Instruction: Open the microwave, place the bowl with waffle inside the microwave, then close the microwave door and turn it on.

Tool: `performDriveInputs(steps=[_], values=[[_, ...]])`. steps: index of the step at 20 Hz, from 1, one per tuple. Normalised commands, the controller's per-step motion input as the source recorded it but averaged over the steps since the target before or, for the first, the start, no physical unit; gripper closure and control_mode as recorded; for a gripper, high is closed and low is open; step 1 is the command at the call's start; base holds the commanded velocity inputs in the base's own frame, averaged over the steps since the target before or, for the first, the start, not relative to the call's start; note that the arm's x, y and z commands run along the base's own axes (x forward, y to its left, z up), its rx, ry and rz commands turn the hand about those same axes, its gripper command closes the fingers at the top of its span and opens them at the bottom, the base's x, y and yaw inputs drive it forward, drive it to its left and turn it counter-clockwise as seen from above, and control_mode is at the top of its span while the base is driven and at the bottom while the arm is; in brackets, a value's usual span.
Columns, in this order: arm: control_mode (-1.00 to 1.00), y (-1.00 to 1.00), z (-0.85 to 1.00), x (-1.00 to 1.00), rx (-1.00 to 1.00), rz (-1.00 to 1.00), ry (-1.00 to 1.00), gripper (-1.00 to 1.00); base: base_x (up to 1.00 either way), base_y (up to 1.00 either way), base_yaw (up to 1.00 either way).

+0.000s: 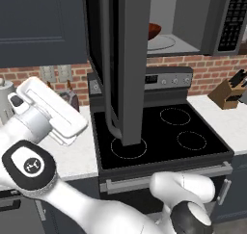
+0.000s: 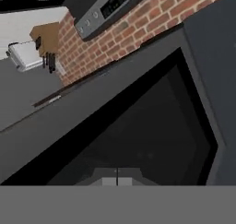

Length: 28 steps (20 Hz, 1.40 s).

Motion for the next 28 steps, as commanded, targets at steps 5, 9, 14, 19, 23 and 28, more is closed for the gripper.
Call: performDriveInputs(steps=[5,9,14,19,23,28], values=[[-1.0,-0.9,0.25,0.42,-0.01,-0.02,0.02,1.0,0.0,0.0,0.0],[-1.0,-1.0,0.26,0.06,0.0,0.0,0.0,1.0,0.0,0.0,0.0],[-1.0,-1.0,0.29,0.01,0.0,0.0,0.0,1.0,0.0,0.0,0.0],[-1.0,-1.0,0.23,0.49,0.0,0.0,0.0,1.0,0.0,0.0,0.0],[-1.0,-0.76,0.23,1.0,0.04,0.08,0.0,1.0,0.0,0.0,0.0],[-1.0,-0.33,0.42,1.0,0.14,0.25,0.0,1.0,0.0,0.0,0.0]])
